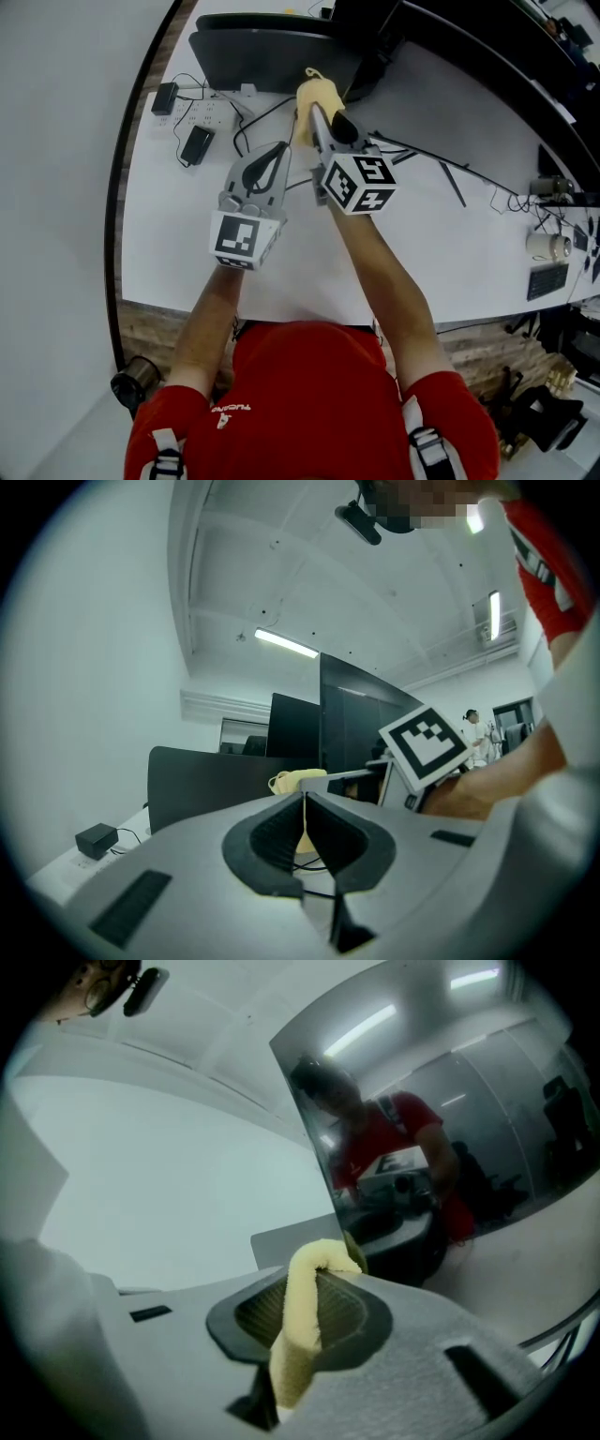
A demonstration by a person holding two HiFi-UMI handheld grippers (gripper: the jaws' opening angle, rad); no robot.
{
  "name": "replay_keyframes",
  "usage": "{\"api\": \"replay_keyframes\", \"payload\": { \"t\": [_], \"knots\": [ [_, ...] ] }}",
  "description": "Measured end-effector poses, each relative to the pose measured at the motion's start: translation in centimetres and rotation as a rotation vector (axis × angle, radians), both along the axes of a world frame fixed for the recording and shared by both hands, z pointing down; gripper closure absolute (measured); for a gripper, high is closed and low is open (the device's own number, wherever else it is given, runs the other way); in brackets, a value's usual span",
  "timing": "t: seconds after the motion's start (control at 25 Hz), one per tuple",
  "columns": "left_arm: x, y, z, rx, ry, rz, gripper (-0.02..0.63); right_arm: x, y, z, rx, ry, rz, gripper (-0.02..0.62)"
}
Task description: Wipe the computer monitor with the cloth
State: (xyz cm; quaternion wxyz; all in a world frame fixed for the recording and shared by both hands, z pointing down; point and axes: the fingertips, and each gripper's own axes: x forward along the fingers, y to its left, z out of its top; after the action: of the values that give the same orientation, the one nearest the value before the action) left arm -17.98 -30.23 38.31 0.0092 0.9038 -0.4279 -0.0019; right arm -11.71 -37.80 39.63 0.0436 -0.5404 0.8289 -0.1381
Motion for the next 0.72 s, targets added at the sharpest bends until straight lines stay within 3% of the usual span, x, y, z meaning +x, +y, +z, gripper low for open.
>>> {"api": "replay_keyframes", "payload": {
  "t": [0.72],
  "knots": [
    [0.9,2.4,-4.7,0.053,0.016,0.047,0.595,0.4,0.8,-11.7,0.083,-0.096,-0.014,0.538]
  ]
}}
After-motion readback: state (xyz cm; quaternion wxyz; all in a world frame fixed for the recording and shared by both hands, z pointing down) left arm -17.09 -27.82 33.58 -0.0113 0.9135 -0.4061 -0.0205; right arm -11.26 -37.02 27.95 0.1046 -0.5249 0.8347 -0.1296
